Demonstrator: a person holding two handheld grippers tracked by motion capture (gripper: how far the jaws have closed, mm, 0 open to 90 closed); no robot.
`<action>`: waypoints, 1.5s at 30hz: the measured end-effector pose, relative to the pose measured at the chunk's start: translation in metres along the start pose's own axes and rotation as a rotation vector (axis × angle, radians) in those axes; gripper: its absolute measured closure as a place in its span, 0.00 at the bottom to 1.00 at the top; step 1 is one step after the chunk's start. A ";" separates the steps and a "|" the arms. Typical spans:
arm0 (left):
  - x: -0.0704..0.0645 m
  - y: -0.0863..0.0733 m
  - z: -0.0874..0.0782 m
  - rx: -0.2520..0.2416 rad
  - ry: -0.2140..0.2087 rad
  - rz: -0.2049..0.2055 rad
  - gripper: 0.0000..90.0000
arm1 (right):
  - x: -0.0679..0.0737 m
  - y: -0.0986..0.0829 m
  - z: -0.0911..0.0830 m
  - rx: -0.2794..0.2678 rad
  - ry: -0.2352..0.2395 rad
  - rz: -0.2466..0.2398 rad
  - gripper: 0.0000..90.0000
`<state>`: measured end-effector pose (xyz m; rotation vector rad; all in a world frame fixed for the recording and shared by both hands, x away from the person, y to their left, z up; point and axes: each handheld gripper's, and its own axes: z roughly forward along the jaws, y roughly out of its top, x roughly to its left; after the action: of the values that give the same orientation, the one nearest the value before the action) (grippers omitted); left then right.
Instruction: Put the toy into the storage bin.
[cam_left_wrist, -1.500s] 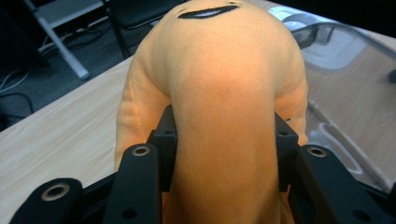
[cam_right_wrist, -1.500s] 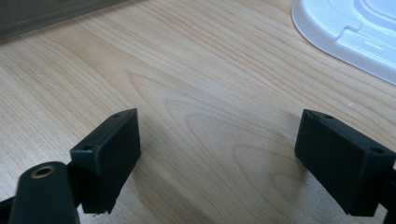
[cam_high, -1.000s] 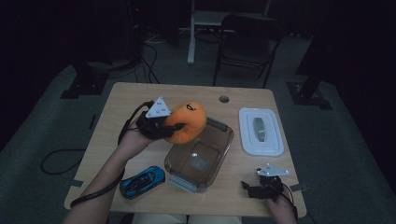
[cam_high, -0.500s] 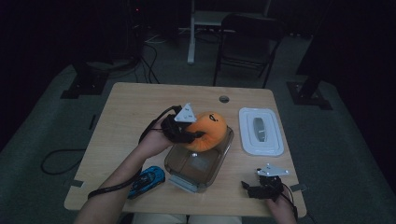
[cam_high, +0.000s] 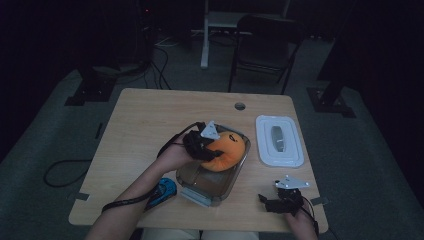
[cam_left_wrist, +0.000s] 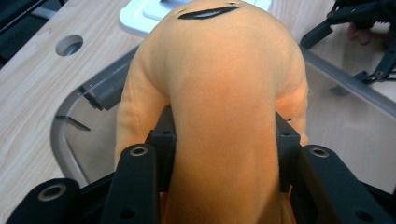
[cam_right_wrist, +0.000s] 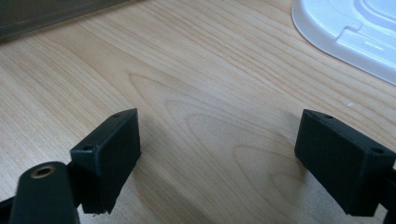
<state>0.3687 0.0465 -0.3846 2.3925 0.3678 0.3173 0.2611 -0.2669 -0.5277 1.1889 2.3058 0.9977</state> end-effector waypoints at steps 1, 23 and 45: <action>0.000 0.000 0.001 0.003 -0.003 -0.005 0.65 | 0.000 0.000 0.000 0.000 0.000 0.000 0.15; -0.002 0.003 0.023 0.131 -0.058 -0.014 0.58 | 0.000 0.000 0.000 0.001 0.000 0.001 0.15; -0.010 0.008 0.035 0.293 -0.090 0.012 0.25 | 0.000 0.000 0.000 0.000 0.001 0.002 0.15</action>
<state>0.3715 0.0164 -0.4061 2.6853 0.3802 0.1690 0.2611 -0.2670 -0.5277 1.1911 2.3060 0.9990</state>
